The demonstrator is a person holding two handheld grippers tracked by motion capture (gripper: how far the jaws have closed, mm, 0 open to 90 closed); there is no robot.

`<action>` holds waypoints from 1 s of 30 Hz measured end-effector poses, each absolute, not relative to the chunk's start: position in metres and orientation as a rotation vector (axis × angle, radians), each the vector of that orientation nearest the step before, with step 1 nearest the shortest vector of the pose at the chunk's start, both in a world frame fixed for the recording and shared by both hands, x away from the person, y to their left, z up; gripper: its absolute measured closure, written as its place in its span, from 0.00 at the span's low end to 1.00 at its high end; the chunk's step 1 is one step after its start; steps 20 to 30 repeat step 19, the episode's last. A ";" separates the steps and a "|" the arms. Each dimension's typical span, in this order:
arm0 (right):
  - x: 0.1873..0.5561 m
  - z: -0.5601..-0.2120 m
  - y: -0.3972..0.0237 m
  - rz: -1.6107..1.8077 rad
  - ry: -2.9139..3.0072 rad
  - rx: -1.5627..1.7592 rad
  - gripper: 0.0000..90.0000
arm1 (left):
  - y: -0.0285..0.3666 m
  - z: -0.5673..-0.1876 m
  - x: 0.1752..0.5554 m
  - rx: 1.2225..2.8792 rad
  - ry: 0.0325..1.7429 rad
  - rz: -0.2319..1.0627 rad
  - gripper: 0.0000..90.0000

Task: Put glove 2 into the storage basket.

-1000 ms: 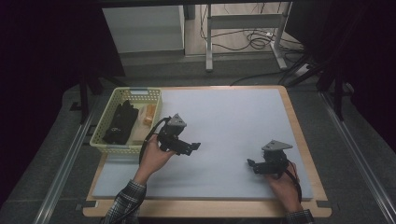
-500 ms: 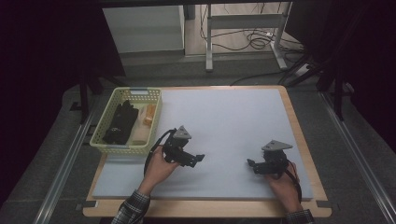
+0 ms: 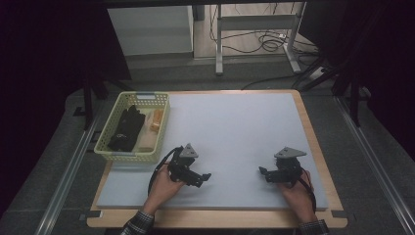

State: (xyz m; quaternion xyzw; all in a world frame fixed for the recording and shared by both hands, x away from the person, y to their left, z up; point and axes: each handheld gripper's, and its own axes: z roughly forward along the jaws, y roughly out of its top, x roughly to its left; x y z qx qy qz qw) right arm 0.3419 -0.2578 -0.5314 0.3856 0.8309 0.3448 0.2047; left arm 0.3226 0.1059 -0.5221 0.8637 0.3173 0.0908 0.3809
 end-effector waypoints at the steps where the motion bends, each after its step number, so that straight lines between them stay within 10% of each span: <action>1: 0.342 -0.531 -0.258 0.961 2.317 1.075 0.17 | 0.106 -0.524 0.322 2.211 0.812 0.236 0.00; 30: 0.342 -0.532 -0.258 0.958 2.315 1.070 0.17 | 0.111 -0.547 0.313 2.257 0.821 0.288 0.00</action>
